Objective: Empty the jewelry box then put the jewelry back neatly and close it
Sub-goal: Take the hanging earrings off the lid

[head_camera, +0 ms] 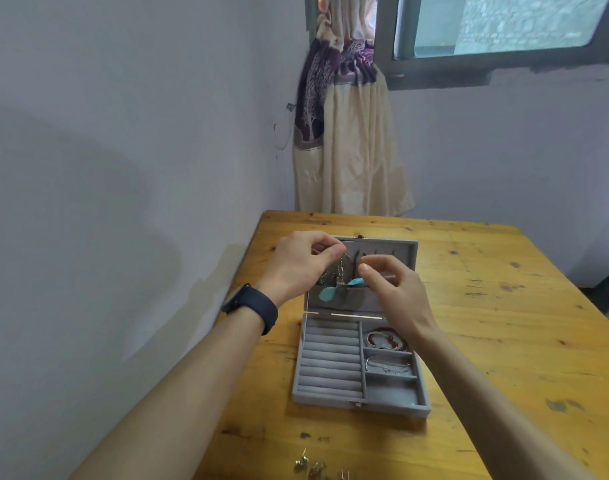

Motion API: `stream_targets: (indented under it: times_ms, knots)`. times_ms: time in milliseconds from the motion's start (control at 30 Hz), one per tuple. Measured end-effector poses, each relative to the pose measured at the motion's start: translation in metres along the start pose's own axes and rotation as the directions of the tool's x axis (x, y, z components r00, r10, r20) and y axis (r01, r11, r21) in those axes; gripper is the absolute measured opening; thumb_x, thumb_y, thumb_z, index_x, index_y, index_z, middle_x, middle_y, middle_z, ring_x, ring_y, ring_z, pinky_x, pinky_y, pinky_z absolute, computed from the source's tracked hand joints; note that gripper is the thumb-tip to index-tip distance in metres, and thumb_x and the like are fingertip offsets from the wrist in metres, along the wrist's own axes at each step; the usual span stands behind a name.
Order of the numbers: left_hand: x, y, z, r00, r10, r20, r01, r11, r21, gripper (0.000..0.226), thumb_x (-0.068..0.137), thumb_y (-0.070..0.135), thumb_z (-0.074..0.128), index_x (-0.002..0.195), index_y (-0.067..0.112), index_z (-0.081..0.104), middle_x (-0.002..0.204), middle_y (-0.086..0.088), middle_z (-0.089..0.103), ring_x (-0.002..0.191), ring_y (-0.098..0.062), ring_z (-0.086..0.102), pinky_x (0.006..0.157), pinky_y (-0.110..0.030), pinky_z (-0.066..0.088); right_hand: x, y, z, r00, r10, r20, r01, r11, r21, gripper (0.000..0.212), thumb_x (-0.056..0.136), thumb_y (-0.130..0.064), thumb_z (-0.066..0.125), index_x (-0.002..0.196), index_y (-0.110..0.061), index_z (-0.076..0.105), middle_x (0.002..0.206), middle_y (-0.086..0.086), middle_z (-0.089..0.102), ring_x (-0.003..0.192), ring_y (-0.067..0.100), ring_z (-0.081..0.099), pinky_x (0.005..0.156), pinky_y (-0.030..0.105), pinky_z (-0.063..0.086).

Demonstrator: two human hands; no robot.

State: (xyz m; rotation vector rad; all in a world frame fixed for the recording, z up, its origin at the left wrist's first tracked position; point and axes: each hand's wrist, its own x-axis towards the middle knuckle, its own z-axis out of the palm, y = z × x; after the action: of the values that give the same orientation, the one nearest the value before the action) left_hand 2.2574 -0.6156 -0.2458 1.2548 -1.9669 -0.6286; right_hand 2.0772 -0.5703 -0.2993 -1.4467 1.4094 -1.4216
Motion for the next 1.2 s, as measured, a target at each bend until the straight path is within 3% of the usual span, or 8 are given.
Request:
stream_targets:
  times_ms: [100,233,333,533,633,800,1000,1200]
  knots:
    - [-0.001,0.005,0.003,1.0,0.0,0.018,0.0,1.0,0.018,0.015,0.094,0.035,0.067,0.101,0.027,0.077,0.091,0.017,0.072,0.086,0.004,0.063,0.071,-0.013,0.047,0.0,-0.008,0.003,0.993,-0.023,0.12,0.012,0.996,0.088,0.02,0.094,-0.035,0.066,0.112,-0.03,0.072,0.104,-0.012,0.074,0.101,0.004,0.068,0.089,0.025,0.053]
    - [0.0,0.008,0.007,0.999,-0.03,0.036,0.029,0.999,0.018,0.012,0.092,0.037,0.068,0.097,0.031,0.077,0.086,0.021,0.07,0.081,0.012,0.061,0.065,-0.006,0.044,0.005,-0.011,0.002,0.993,-0.002,0.12,-0.006,0.998,0.067,0.019,0.093,-0.032,0.069,0.109,-0.023,0.075,0.095,-0.01,0.077,0.092,0.002,0.07,0.084,0.026,0.056]
    - [0.003,0.006,0.01,0.999,-0.034,0.04,0.034,0.999,0.02,0.013,0.091,0.038,0.069,0.097,0.031,0.077,0.087,0.021,0.07,0.085,0.01,0.061,0.071,-0.011,0.049,0.009,-0.005,0.002,0.997,0.021,0.078,-0.02,1.0,-0.004,0.015,0.091,-0.036,0.071,0.099,-0.024,0.076,0.088,-0.011,0.076,0.085,0.003,0.071,0.084,0.033,0.058]
    - [0.005,-0.002,0.017,0.995,-0.055,0.08,0.052,0.998,0.043,0.017,0.092,0.037,0.069,0.101,0.027,0.078,0.091,0.018,0.072,0.088,0.001,0.065,0.077,-0.022,0.056,0.012,0.004,0.004,0.998,-0.005,0.057,0.014,0.987,-0.161,0.013,0.094,-0.038,0.066,0.093,-0.027,0.074,0.081,-0.012,0.074,0.079,0.0,0.068,0.074,0.022,0.054]
    - [0.004,-0.004,0.019,0.997,-0.054,0.051,0.049,0.995,0.081,0.015,0.093,0.036,0.067,0.101,0.028,0.076,0.092,0.018,0.07,0.087,0.002,0.063,0.072,-0.016,0.052,0.011,0.01,0.006,0.997,0.013,0.073,0.001,0.983,-0.181,0.013,0.096,-0.035,0.062,0.093,-0.025,0.07,0.08,-0.01,0.072,0.077,0.004,0.067,0.072,0.024,0.054]
    - [-0.002,-0.025,0.02,0.98,-0.024,-0.199,0.123,0.857,0.501,0.016,0.096,0.04,0.057,0.102,0.032,0.07,0.104,0.009,0.057,0.09,-0.009,0.056,0.058,-0.018,0.04,0.007,0.023,0.001,0.995,0.101,0.018,-0.099,0.99,-0.097,0.012,0.098,-0.03,0.059,0.092,-0.024,0.067,0.083,-0.007,0.07,0.078,0.006,0.063,0.067,0.02,0.047]
    - [-0.003,-0.036,0.041,0.978,0.042,-0.204,0.103,0.753,0.649,0.023,0.089,0.045,0.065,0.097,0.025,0.073,0.135,-0.001,0.049,0.117,-0.023,0.051,0.084,-0.035,0.051,-0.002,0.034,0.001,0.99,0.139,-0.003,-0.139,0.987,-0.075,0.012,0.097,-0.031,0.06,0.089,-0.025,0.067,0.083,-0.007,0.071,0.08,0.007,0.065,0.07,0.022,0.049]
    - [0.008,-0.031,0.058,0.931,-0.14,-0.337,0.309,0.793,0.525,0.027,0.091,0.049,0.063,0.09,0.024,0.073,0.14,0.0,0.045,0.126,-0.022,0.044,0.094,-0.034,0.043,-0.009,0.033,-0.002,0.99,0.143,0.006,-0.142,0.988,-0.063,0.011,0.096,-0.03,0.06,0.089,-0.025,0.067,0.083,-0.007,0.072,0.08,0.006,0.066,0.071,0.023,0.052]
